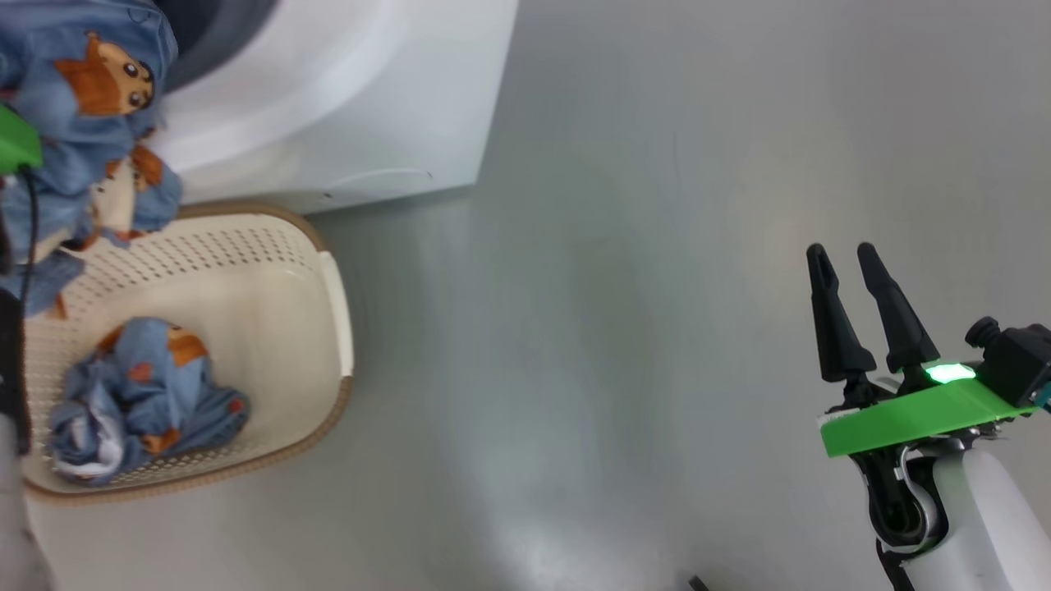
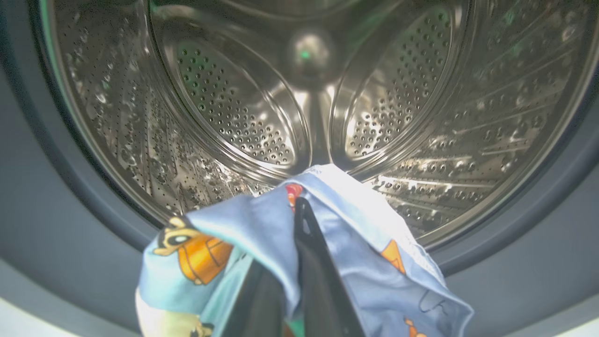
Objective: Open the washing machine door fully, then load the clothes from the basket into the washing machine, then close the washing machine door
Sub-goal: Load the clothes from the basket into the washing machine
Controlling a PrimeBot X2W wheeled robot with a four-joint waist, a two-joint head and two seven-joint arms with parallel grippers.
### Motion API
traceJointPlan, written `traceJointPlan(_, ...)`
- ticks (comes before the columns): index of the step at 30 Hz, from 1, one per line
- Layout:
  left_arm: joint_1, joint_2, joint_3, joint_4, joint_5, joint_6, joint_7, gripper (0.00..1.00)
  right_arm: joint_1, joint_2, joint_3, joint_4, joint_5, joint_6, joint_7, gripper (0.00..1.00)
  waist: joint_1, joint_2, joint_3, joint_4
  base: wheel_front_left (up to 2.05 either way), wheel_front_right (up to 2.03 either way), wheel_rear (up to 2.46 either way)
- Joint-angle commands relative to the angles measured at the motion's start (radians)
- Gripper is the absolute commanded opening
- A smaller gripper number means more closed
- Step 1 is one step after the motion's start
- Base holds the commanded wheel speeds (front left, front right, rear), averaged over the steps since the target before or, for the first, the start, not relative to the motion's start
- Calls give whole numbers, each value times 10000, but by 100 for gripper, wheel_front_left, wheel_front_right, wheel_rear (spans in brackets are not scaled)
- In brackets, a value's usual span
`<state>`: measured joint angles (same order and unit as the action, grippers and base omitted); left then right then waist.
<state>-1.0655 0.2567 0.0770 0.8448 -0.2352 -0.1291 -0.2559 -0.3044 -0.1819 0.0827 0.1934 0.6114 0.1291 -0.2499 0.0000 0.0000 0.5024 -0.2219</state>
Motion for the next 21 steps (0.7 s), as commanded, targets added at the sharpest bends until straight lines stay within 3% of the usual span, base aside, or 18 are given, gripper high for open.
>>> traceJointPlan(1,-432,567,8,199,256,-6,-46,0,-72,-22,207,-269,77,16,-118,100,0,0,660,-512,0,0,0)
traceJointPlan(7,-1859,988,-334,2012,594,139,61,0,-293,157,354,-330,97,16,-118,100,0,0,1053,-815,0,0,0)
traceJointPlan(12,-2831,1174,-496,2411,778,372,-24,0,-332,222,417,-323,107,16,-118,100,0,0,1179,-889,0,0,0)
traceJointPlan(21,-2817,1250,-188,-895,1029,526,-56,0,-489,278,498,-367,122,16,-118,100,0,0,1347,-923,0,0,0)
